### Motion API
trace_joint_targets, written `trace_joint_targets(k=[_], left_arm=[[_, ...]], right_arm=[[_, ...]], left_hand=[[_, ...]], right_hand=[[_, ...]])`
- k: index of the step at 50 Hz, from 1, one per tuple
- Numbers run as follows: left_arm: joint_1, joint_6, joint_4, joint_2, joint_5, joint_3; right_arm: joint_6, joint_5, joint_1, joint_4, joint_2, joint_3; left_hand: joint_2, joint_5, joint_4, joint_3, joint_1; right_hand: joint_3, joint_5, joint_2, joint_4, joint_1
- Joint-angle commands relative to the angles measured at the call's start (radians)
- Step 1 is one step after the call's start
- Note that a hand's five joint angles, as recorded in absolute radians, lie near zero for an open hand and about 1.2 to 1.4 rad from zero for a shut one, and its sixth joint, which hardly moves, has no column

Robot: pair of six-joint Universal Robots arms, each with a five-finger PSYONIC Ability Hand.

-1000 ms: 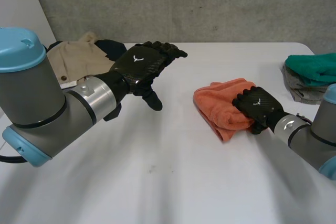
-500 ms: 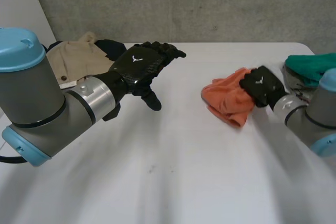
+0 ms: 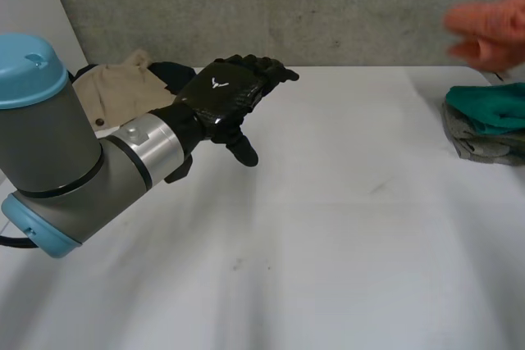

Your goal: Fold the laundry.

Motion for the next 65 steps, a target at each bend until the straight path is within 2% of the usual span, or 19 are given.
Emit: trace_joint_targets(k=[1,7,11,14,15,16,18,25,29,33,36,39,43,47,51,54,55,59,65], left_arm=[[-0.010,0.000,0.013,0.007,-0.001,0.002],[-0.021,0.001,0.013,0.004,-0.002,-0.005],[-0.025,0.001,0.013,0.005,-0.002,-0.006],[-0.030,0.002,0.013,0.008,-0.002,-0.003],[-0.033,0.002,0.013,0.008,-0.002,-0.002],[-0.038,0.002,0.013,0.008,-0.002,0.001],[-0.042,0.002,0.013,0.010,-0.002,0.003],[-0.047,0.000,0.013,0.033,-0.004,0.003],[-0.050,-0.002,0.013,0.050,-0.004,0.003],[-0.053,-0.020,0.015,0.076,-0.004,0.008],[-0.058,-0.046,0.024,0.099,-0.004,0.029],[-0.056,-0.084,0.042,0.122,-0.007,0.067],[-0.038,-0.152,0.075,0.163,-0.031,0.126],[0.011,-0.167,0.091,0.168,-0.131,0.176],[0.166,-0.132,0.098,0.140,-0.212,0.201],[0.272,-0.022,0.096,0.062,-0.220,0.216],[0.321,0.062,0.095,0.007,-0.220,0.225],[0.402,0.249,0.096,-0.158,-0.214,0.270],[0.461,0.396,0.096,-0.398,-0.144,0.362]], right_arm=[[0.019,-0.124,-0.104,-0.039,0.198,-0.031],[0.016,-0.145,-0.152,-0.068,0.236,0.057],[0.016,-0.178,-0.179,-0.076,0.162,0.155],[0.016,-0.188,-0.192,-0.077,0.081,0.222],[0.016,-0.188,-0.195,-0.076,0.064,0.239],[0.015,-0.182,-0.195,-0.074,0.036,0.267],[0.015,-0.176,-0.192,-0.065,0.018,0.282],[-0.014,-0.119,-0.222,0.076,-0.135,0.371],[-0.146,-0.031,-0.293,0.251,-0.223,0.396],[-0.384,0.109,-0.327,0.415,-0.295,0.373],[-0.559,0.253,-0.316,0.411,-0.346,0.327],[-0.621,0.316,-0.262,0.334,-0.372,0.312],[-0.504,0.298,-0.098,0.156,-0.439,0.360],[-0.365,0.225,0.024,0.024,-0.566,0.514],[-0.274,0.079,0.142,-0.065,-0.660,0.715],[-0.281,-0.015,0.248,-0.091,-0.677,0.851],[-0.301,-0.047,0.293,-0.086,-0.679,0.908],[-0.392,-0.053,0.348,-0.059,-0.673,1.023],[-0.541,-0.041,0.356,-0.014,-0.657,1.117]], left_hand=[[-0.009,-0.026,-0.005,-0.015,0.008],[-0.006,-0.023,-0.002,-0.012,0.011],[-0.006,-0.023,-0.002,-0.012,0.011],[-0.006,-0.023,-0.002,-0.012,0.011],[-0.006,-0.023,-0.002,-0.012,0.011],[-0.006,-0.023,-0.002,-0.012,0.011],[-0.006,-0.023,-0.002,-0.012,0.011],[-0.006,-0.023,-0.002,-0.012,0.011],[-0.006,-0.023,-0.002,-0.012,0.011],[-0.006,-0.023,-0.002,-0.012,0.011],[-0.006,-0.023,-0.002,-0.012,0.011],[-0.003,-0.020,0.001,-0.009,0.014],[0.002,-0.014,0.006,-0.003,0.020],[0.002,-0.014,0.006,-0.003,0.020],[0.011,-0.005,0.015,0.006,0.029],[0.011,-0.005,0.015,0.006,0.029],[0.011,-0.005,0.015,0.006,0.029],[0.008,-0.008,0.012,0.003,0.026],[0.011,-0.005,0.015,0.006,0.029]], right_hand=[[0.255,0.299,0.262,0.203,0.369],[0.255,0.299,0.262,0.203,0.369],[0.136,0.180,0.143,0.085,0.250],[-0.148,-0.104,-0.140,-0.199,-0.034],[-0.312,-0.268,-0.304,-0.363,-0.198],[-0.656,-0.613,-0.649,-0.708,-0.542],[-0.873,-0.829,-0.866,-0.925,-0.759],[-0.967,-0.923,-0.959,-1.018,-0.852],[-0.967,-0.923,-0.959,-1.018,-0.852],[-0.967,-0.923,-0.959,-1.018,-0.852],[-0.967,-0.923,-0.959,-1.018,-0.852],[-0.967,-0.923,-0.959,-1.018,-0.852],[-0.967,-0.923,-0.959,-1.018,-0.852],[-0.967,-0.923,-0.959,-1.018,-0.852],[-0.967,-0.923,-0.959,-1.018,-0.852],[-0.967,-0.923,-0.959,-1.018,-0.852],[-0.967,-0.923,-0.959,-1.018,-0.852],[-0.967,-0.923,-0.959,-1.018,-0.852],[-0.967,-0.923,-0.959,-1.018,-0.852]])
